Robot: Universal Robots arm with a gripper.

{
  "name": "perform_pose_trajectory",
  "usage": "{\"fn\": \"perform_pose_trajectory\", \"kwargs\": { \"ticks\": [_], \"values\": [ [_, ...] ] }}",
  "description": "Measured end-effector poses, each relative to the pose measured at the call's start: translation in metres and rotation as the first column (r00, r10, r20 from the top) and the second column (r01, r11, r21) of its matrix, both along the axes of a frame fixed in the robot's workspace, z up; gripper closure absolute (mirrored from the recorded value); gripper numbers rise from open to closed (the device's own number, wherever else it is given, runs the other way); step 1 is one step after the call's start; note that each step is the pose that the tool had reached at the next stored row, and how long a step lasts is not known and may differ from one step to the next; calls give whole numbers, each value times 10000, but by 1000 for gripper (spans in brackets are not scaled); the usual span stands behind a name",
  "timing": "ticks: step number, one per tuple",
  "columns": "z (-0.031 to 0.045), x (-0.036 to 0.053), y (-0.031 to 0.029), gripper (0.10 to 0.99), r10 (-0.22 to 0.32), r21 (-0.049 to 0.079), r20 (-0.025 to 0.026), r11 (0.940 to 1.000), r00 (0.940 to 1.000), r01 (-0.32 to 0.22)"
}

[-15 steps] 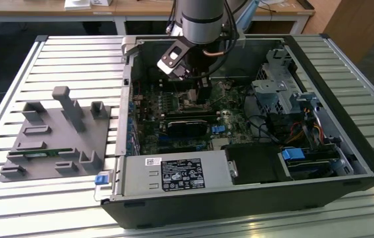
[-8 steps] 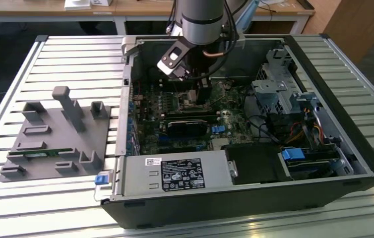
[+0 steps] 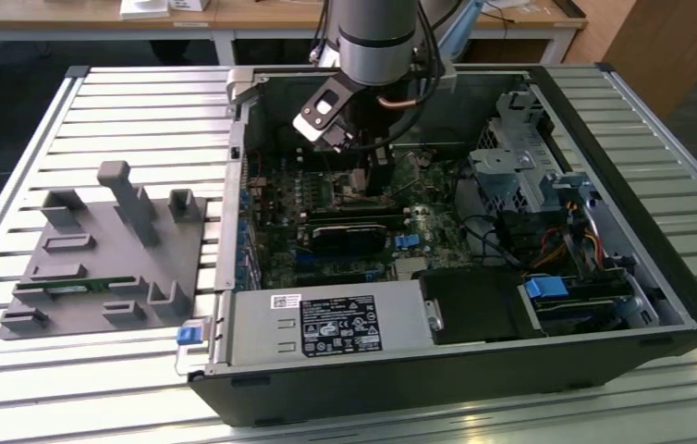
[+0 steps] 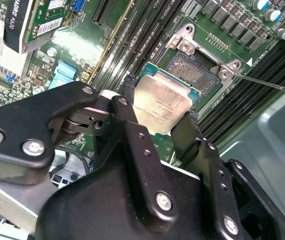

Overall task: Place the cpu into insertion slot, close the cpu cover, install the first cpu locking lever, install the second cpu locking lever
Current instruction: 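Place the cpu into insertion slot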

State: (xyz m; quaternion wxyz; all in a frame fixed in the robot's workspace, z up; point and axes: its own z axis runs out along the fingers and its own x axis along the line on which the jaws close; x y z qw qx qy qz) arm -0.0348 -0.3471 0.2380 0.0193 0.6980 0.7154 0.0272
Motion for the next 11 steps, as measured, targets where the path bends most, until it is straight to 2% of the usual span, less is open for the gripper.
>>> {"fn": "perform_pose_trajectory", "kwargs": {
  "ticks": [11],
  "values": [
    [-28, 0, 1, 545, 0, 1, 0, 10000, 10000, 0]
  ]
}}
